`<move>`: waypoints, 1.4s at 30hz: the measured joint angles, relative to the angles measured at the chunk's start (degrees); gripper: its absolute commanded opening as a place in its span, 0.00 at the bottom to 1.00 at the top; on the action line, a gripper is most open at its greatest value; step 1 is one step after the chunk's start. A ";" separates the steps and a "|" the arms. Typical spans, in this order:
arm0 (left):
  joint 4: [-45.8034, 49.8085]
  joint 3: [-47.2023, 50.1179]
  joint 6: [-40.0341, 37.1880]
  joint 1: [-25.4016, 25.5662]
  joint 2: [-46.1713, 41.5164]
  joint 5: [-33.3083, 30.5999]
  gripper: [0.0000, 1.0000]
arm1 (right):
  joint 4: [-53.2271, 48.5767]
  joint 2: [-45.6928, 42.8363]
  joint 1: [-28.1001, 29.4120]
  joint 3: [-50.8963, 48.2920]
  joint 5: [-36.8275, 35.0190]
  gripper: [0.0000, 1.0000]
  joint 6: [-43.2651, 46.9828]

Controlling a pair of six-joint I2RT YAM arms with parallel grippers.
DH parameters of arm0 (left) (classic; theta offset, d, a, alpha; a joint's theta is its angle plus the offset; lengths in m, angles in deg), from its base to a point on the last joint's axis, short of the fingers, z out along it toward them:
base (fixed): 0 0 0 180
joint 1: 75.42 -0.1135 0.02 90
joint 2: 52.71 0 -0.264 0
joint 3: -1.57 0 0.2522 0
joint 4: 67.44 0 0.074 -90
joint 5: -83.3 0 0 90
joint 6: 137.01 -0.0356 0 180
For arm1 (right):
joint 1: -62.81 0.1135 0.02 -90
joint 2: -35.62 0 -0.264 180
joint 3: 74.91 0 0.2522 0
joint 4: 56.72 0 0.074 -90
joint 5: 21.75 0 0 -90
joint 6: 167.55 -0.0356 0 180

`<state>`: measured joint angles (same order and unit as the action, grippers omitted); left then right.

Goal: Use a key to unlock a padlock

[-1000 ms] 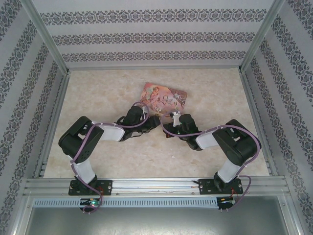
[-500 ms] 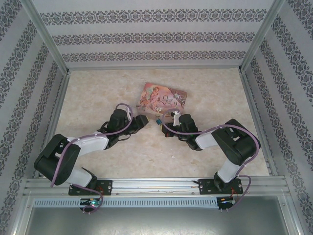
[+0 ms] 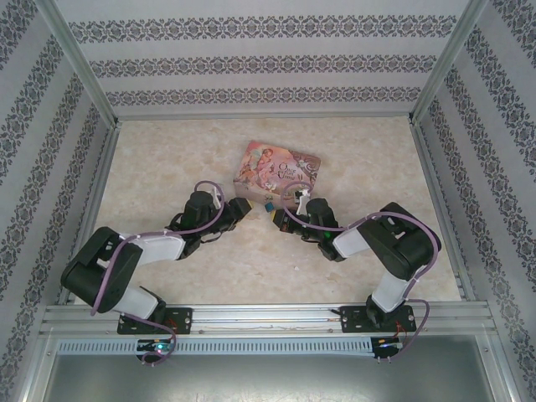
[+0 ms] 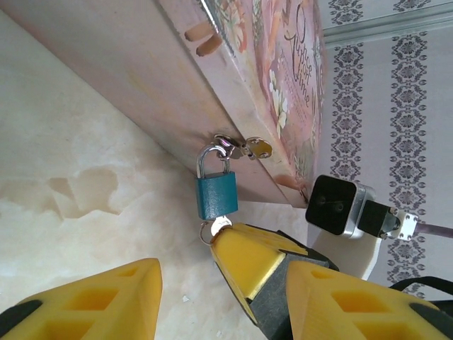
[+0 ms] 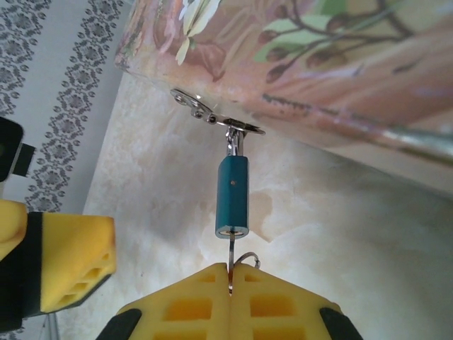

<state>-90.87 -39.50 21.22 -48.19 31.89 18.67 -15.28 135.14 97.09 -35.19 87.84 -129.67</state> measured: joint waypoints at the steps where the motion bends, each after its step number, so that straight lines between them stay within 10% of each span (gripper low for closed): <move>1: -0.81 0.04 0.50 0.00 0.63 0.26 0.49 | 0.59 0.11 0.00 -0.13 0.02 0.00 -0.55; 42: -30.29 -4.13 18.01 0.02 23.87 4.68 0.47 | 2.29 0.39 0.37 -0.26 0.02 0.00 -3.56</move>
<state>-121.16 -43.63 39.23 -48.17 55.76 23.34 -12.99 135.54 97.46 -35.45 87.86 -133.23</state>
